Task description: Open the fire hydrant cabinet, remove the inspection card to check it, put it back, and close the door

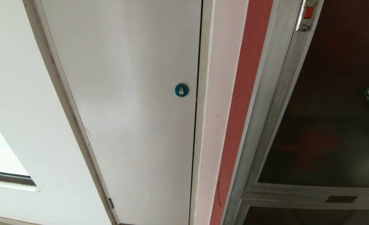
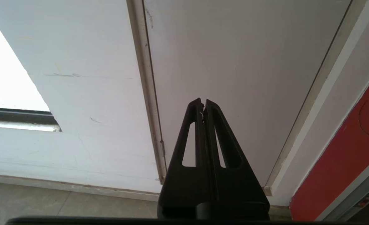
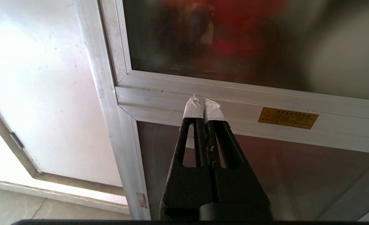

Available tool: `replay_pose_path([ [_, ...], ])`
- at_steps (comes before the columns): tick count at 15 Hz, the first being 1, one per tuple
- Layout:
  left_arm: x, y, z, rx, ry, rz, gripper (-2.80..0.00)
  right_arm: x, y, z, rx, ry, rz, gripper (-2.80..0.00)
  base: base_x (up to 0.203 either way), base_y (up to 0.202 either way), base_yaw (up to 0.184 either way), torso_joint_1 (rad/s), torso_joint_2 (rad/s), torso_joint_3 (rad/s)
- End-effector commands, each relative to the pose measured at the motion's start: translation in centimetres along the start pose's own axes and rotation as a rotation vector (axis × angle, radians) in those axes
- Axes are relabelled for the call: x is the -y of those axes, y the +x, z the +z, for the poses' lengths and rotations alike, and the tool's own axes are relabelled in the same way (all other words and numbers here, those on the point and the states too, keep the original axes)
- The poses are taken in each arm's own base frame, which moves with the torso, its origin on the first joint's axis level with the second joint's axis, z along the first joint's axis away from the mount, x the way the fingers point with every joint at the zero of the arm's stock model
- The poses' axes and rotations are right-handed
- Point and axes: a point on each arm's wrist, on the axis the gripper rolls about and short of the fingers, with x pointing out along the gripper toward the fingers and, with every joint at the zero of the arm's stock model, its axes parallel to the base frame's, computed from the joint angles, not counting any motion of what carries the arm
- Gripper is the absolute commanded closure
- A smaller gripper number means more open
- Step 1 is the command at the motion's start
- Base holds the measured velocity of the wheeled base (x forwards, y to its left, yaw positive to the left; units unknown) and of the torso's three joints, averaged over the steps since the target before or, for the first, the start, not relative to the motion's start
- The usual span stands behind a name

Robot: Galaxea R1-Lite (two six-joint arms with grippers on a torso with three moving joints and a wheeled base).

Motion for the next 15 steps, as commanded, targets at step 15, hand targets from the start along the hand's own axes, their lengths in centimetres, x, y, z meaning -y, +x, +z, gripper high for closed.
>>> replay_pose_path([
  [15,0.0,0.01,0.0,-0.001,0.0,0.001,0.0,0.01,0.02,-0.04,0.002,0.019,-0.002,0.0,0.0,0.0,0.0,0.0,0.0,0.0],
])
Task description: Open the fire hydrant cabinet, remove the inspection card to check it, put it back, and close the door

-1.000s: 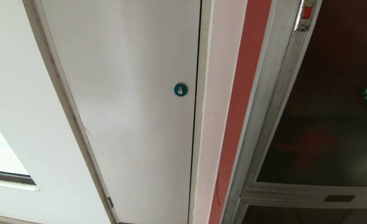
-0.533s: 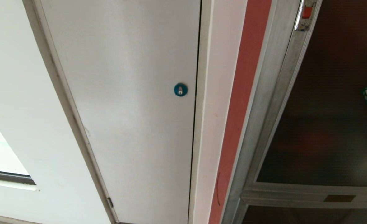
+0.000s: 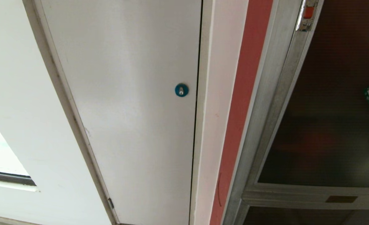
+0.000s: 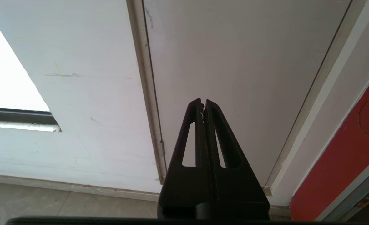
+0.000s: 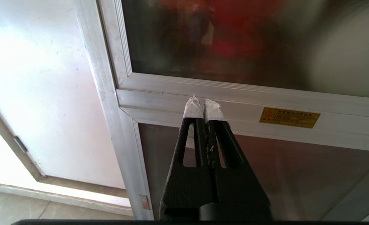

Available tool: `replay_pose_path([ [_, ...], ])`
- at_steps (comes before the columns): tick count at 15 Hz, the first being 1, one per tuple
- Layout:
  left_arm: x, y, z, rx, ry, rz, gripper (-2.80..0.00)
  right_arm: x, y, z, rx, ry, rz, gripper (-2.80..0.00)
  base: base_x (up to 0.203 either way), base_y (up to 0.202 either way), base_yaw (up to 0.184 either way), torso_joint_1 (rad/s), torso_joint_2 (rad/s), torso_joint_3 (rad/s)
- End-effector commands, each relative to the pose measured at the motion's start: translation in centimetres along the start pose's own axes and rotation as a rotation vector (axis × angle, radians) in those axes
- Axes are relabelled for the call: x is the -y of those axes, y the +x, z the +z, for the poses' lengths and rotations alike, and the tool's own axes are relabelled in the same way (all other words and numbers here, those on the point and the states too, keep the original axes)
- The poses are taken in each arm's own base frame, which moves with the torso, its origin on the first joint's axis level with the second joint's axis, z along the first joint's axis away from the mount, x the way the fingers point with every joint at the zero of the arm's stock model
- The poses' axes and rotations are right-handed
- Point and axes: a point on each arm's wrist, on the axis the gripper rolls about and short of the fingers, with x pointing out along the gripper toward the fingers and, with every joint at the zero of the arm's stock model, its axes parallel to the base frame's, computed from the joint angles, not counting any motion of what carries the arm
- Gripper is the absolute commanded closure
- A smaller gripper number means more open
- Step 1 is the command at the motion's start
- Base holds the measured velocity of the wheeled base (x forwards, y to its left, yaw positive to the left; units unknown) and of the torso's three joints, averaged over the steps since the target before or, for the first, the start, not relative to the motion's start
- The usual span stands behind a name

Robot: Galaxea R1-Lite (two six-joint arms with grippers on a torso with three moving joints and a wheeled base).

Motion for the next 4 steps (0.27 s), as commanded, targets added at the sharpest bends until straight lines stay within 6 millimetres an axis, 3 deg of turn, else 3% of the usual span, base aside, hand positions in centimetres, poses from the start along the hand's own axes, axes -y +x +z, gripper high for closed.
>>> replay_pose_path([
  [1,0.0,0.01,0.01,-0.001,0.0,0.001,0.0,0.0,0.02,-0.08,-0.002,0.0,0.0,0.0,0.0,0.0,0.0,0.0,0.0,0.0],
  [4,0.0,0.0,0.0,0.001,0.0,0.001,0.0,0.0,0.02,-0.08,-0.002,0.0,0.0,0.0,0.0,0.0,0.0,0.0,0.0,0.0],
])
